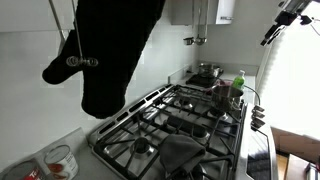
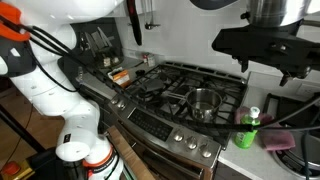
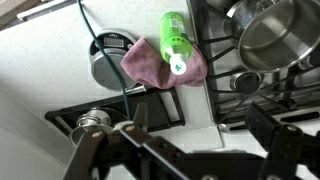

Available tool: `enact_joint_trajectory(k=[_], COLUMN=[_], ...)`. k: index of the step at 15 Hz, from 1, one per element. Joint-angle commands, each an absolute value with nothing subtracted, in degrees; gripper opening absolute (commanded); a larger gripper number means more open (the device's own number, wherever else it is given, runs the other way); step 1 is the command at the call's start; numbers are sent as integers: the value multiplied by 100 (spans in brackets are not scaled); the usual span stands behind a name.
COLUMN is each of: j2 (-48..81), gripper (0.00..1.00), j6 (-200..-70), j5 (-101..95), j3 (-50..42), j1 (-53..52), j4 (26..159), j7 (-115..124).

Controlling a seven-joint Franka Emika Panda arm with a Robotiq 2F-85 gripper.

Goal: Put the white lid on the green bottle.

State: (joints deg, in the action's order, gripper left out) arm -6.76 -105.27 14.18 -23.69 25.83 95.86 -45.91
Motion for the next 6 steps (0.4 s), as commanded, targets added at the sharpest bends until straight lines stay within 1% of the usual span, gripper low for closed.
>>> enact_joint_trajectory(k=[1,6], j2=[-774,-712], gripper=[100,100], j6=[-10202,-10375], j5=[1143,1307], j3=[-2438,-2519], j1=[2428,2331], j4=[9534,9507], j7=[-3704,-3919])
